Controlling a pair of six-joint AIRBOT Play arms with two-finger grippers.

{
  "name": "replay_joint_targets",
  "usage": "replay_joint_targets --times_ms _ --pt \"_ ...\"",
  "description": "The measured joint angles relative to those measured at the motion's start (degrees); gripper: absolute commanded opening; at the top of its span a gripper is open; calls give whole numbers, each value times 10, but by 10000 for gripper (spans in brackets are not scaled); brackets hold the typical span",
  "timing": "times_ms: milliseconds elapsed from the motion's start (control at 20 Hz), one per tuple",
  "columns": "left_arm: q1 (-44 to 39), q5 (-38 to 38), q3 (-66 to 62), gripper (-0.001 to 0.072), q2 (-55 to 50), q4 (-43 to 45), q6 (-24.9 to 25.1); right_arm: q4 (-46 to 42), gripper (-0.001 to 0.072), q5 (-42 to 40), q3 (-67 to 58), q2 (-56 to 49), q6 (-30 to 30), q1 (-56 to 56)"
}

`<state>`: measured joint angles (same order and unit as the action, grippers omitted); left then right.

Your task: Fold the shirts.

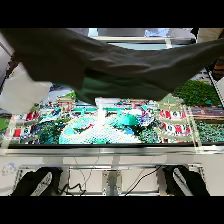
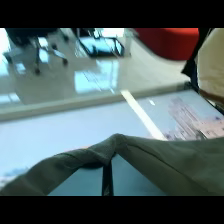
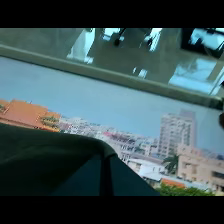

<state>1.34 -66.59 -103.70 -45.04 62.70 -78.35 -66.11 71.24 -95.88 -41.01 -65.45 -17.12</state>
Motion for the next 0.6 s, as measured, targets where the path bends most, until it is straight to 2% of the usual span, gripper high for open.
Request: replay_joint_targets --times_ms 150,300,450,600 --pt "-2 -21 1 10 44 72 -44 -60 16 -1 -4 83 -31 7" --pt "-2 -27 6 10 35 122 -69 -128 17 7 -8 103 -57 34" --pt "-2 -42 28 10 -23 129 -79 -166 16 27 7 67 -73 65" --pt "-3 -25 73 10 -106 113 -82 -177 17 25 64 -5 -79 80"
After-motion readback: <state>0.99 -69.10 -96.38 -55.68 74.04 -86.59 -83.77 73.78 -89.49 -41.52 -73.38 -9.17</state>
